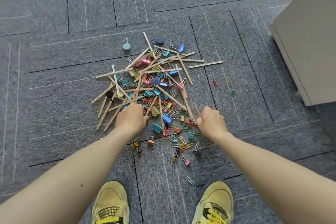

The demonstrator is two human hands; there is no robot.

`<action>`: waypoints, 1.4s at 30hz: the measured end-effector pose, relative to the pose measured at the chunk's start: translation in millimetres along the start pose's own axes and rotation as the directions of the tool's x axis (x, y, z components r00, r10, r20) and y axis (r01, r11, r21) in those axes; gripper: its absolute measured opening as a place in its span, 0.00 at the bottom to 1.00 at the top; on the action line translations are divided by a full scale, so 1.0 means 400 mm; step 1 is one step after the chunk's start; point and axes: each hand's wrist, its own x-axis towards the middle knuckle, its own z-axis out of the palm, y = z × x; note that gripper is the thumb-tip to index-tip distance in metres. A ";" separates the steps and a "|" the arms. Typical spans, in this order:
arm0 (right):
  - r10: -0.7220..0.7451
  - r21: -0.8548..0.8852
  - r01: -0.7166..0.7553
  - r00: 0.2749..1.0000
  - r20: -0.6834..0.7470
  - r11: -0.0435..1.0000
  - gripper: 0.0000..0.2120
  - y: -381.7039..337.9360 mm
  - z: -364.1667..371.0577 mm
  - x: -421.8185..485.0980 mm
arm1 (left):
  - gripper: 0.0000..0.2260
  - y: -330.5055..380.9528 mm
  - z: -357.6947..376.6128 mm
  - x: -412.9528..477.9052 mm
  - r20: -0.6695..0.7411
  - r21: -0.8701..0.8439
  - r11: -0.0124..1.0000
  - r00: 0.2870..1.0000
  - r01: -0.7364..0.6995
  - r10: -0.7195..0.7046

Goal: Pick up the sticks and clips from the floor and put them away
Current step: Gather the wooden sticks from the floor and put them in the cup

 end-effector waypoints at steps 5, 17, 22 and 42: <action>-0.023 0.247 0.029 0.999 -0.029 0.969 0.03 -0.049 -0.024 0.042 | 0.05 -0.011 -0.008 0.019 0.041 -0.037 0.997 0.996 -0.071 0.073; -0.010 0.074 0.014 0.998 -0.059 0.997 0.08 -0.103 0.000 0.095 | 0.07 -0.074 -0.134 0.100 -0.034 -0.572 0.820 0.999 -0.029 0.012; -0.026 -0.003 0.026 0.999 -0.027 1.000 0.04 -0.117 0.002 0.098 | 0.12 -0.172 -0.186 0.174 -0.097 -0.491 0.865 0.980 0.106 -0.175; -0.136 0.384 0.155 0.988 -0.075 0.910 0.12 -0.215 0.023 0.091 | 0.02 -0.254 -0.169 0.160 0.112 -0.383 0.890 0.969 0.248 -0.222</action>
